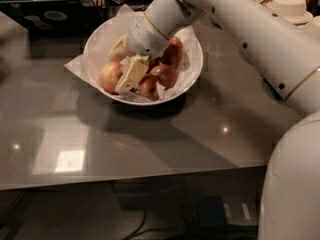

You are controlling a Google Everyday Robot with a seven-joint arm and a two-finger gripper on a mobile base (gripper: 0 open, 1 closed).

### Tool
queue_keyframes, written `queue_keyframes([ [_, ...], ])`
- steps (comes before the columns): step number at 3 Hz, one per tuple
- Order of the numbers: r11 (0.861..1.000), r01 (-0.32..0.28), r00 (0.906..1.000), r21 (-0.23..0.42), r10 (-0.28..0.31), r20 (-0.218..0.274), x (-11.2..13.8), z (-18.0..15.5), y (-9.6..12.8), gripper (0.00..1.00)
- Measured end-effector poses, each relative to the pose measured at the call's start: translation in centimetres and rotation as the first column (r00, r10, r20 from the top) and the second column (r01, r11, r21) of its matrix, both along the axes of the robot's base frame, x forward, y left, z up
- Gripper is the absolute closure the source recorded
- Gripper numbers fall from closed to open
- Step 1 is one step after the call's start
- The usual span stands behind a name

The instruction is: Pick apple from white bowl

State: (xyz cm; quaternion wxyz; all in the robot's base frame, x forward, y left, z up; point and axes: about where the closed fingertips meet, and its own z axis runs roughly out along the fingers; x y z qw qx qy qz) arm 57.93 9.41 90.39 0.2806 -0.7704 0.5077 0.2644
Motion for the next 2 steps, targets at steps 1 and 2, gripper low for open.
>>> queue_keyframes([
  [1, 1.0, 0.0, 1.0, 0.0, 0.0, 0.0, 0.0, 0.0, 0.01, 0.68],
  [2, 1.0, 0.0, 1.0, 0.0, 0.0, 0.0, 0.0, 0.0, 0.01, 0.91],
])
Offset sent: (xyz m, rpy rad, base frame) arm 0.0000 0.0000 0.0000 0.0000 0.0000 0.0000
